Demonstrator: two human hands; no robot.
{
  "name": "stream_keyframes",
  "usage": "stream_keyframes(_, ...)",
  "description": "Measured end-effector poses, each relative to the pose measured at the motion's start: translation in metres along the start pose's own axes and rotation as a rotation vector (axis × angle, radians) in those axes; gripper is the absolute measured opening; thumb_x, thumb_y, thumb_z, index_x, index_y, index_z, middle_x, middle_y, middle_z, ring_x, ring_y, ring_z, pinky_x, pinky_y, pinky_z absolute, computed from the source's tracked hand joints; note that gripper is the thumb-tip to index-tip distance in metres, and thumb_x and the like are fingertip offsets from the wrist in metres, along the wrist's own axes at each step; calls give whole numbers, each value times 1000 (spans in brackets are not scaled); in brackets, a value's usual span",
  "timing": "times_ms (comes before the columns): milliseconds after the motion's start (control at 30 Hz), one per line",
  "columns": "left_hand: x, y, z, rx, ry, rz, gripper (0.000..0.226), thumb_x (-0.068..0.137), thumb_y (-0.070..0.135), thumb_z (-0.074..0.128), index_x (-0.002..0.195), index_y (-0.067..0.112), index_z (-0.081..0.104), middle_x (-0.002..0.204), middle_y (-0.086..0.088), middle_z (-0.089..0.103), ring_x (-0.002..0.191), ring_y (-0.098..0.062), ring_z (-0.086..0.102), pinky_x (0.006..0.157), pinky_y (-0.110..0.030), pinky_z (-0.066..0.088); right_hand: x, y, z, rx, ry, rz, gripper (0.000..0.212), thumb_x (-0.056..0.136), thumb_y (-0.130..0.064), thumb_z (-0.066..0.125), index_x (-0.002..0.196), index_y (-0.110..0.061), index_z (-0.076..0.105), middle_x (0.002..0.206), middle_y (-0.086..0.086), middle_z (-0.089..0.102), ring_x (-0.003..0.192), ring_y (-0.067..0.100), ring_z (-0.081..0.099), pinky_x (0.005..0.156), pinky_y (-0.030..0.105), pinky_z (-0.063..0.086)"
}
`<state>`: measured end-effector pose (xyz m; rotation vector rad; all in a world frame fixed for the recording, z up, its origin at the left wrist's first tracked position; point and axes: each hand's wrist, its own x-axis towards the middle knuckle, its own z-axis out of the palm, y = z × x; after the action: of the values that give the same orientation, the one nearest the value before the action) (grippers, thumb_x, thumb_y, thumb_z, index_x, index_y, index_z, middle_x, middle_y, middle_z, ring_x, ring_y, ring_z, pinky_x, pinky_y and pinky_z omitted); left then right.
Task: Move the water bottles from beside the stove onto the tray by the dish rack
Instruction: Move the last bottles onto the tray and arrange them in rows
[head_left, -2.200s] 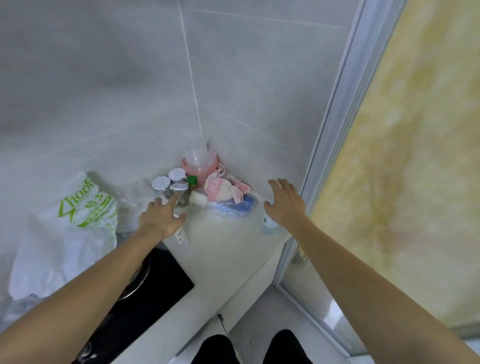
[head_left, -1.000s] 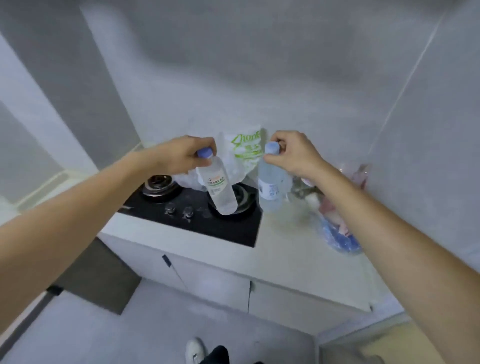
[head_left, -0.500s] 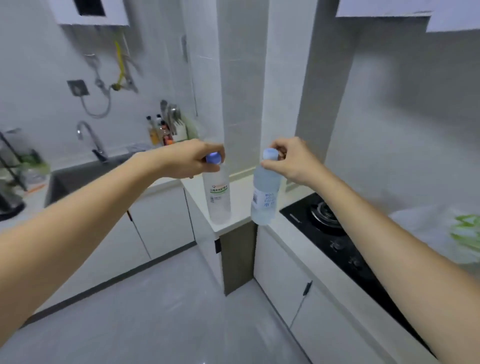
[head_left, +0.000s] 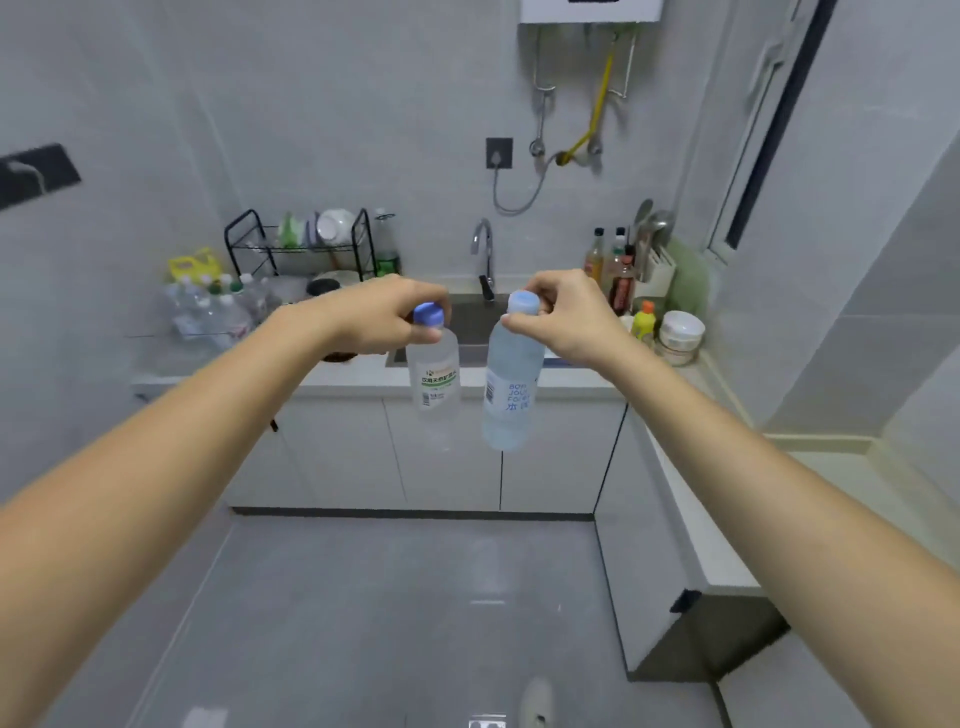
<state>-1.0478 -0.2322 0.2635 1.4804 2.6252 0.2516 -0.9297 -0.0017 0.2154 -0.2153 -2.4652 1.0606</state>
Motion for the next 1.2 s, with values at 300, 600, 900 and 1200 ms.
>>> stream_keyframes(300,18,-203,-4,15,-16,-367,15,97,37,64,107,37,53,88,5,60,78,-15,56,71,-38,48,190,-8,183,4,-325,-231,22,73,-42,77,79,-28,62,70,-8,57,69,13,53,60,33,41)
stream_keyframes(600,-19,-379,-8,-77,117,-710,11,96,32,65,103,34,56,90,5,62,79,-18,55,80,-45,52,315,-40,368,56,-544,-324,27,74,-46,79,84,-28,60,71,-8,55,73,20,58,59,36,42)
stream_keyframes(900,-37,-584,-26,-132,118,-786,12,97,25,66,104,31,58,93,3,64,70,-12,54,72,-39,48,442,-102,550,155,-640,-331,48,64,-55,70,75,-11,56,61,-5,44,56,16,43,56,34,36)
stream_keyframes(1200,-13,-761,-58,-125,149,-767,21,95,22,68,107,37,57,105,8,63,92,-21,56,85,-42,49,582,-166,666,247,-476,-378,29,76,-38,80,81,-14,64,60,-7,46,58,14,45,56,31,35)
